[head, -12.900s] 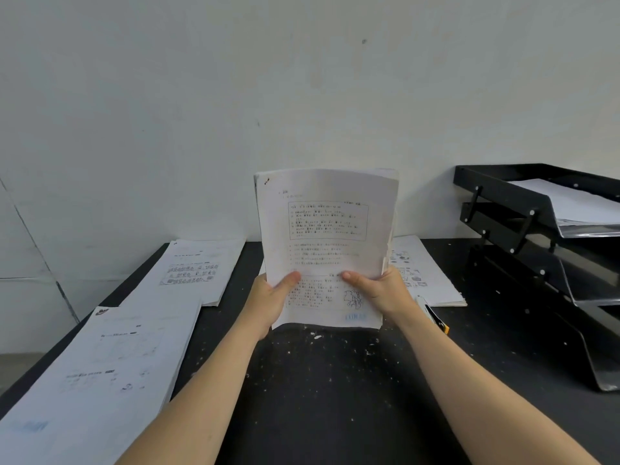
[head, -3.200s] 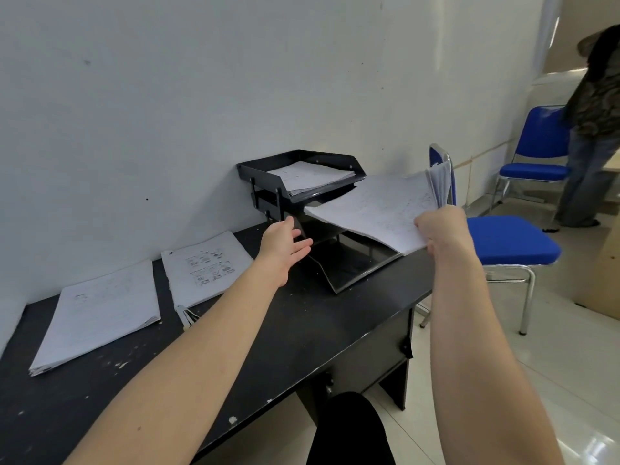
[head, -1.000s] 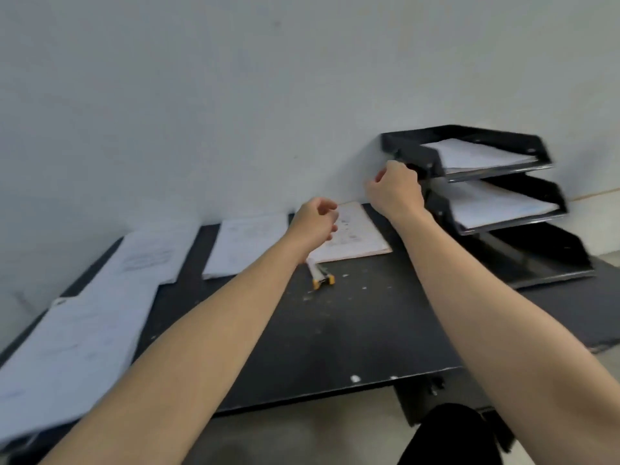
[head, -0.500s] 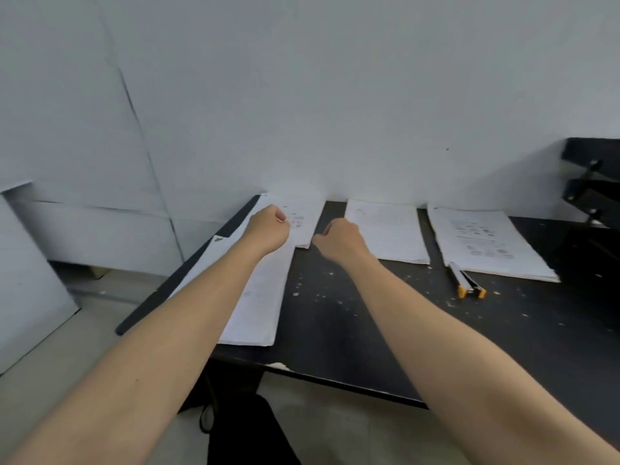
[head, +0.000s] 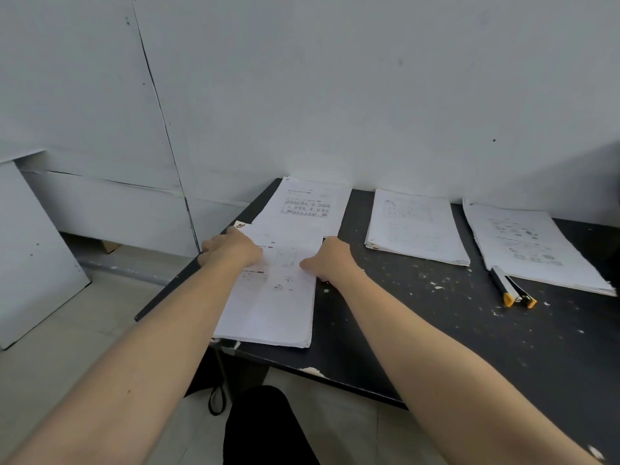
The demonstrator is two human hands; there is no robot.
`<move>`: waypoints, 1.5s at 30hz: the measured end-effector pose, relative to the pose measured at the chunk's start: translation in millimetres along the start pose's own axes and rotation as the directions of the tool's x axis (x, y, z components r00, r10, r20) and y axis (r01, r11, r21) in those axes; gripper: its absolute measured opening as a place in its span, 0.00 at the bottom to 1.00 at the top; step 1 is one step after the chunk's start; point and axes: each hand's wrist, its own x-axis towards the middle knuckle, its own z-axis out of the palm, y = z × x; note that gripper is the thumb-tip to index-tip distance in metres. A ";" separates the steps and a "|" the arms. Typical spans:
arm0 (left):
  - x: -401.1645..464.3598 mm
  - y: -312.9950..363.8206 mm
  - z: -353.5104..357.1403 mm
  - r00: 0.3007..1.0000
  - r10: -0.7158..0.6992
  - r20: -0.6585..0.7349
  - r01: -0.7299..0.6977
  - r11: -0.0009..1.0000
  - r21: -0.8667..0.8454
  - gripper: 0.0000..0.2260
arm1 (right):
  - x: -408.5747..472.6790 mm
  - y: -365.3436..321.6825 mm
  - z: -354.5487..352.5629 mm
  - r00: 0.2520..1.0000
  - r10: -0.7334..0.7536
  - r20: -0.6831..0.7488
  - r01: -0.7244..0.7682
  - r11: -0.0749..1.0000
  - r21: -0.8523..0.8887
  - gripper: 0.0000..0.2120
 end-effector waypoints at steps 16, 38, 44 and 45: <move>22.0 -24.0 -14.9 0.994 0.086 0.069 -0.042 0.873 -0.487 0.17 | -5.3 2.9 -2.9 1.000 -0.003 0.021 0.004 0.999 -0.045 0.19; -23.4 3.4 -76.7 0.736 0.674 0.057 -0.130 0.223 -0.966 0.38 | -25.4 35.7 -74.4 0.933 -0.251 0.258 -0.107 0.491 0.865 0.24; -69.9 86.2 -72.1 0.661 0.745 -0.089 -0.216 0.076 -0.973 0.30 | -44.6 51.4 -157.0 0.958 -0.233 -0.167 0.254 0.416 0.873 0.11; -78.6 98.8 -70.2 0.634 0.768 -0.091 -0.253 0.094 -0.963 0.25 | -47.5 58.8 -170.7 0.951 -0.233 -0.202 0.288 0.437 0.852 0.11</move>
